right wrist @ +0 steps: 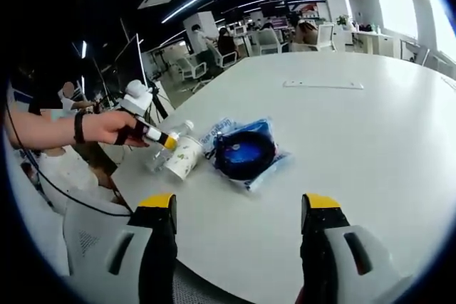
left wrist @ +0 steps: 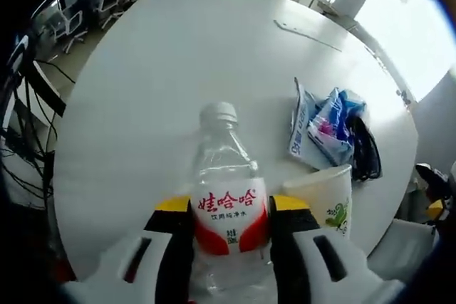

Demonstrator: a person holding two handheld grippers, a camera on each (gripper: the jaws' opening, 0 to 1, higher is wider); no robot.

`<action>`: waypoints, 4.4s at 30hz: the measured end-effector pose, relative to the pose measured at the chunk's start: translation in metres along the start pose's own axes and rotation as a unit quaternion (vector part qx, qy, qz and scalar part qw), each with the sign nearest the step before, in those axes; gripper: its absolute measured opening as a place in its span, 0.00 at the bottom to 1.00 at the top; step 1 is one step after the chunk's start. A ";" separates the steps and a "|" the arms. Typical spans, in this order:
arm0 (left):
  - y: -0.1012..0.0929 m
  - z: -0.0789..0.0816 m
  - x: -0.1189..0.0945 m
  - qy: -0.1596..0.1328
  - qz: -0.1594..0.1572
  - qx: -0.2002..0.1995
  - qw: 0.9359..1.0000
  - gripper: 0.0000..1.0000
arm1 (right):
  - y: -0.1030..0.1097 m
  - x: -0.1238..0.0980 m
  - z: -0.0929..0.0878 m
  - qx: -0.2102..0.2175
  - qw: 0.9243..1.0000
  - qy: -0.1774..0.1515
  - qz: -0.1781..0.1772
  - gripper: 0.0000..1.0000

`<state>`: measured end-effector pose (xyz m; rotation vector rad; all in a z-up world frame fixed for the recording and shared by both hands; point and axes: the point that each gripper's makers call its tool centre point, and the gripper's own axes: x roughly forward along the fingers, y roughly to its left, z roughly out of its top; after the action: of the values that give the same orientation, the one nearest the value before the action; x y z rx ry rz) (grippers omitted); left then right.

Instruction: Arrange the tabletop items into an orderly group along one side of the table until the central work area is clear of visible clutter.

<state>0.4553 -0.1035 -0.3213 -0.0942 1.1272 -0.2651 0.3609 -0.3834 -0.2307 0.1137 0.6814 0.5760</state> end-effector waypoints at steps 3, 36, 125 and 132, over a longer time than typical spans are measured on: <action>0.001 0.000 -0.002 -0.006 0.001 0.008 1.000 0.38 | 0.001 0.000 0.000 -0.002 1.000 0.000 0.002 0.70; 0.018 -0.005 -0.027 -0.042 0.012 0.029 0.999 0.36 | 0.016 0.004 -0.001 -0.011 1.000 -0.002 0.023 0.71; 0.024 0.026 -0.060 -0.112 0.062 0.044 0.991 0.41 | 0.013 -0.005 -0.003 0.006 1.000 -0.015 0.011 0.72; 0.020 0.025 -0.057 -0.114 0.040 0.050 0.991 0.45 | 0.013 -0.007 -0.004 0.008 1.000 -0.014 0.011 0.72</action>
<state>0.4578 -0.0709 -0.2645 0.0092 0.8872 -0.2324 0.3480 -0.3767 -0.2267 0.1434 0.6576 0.5889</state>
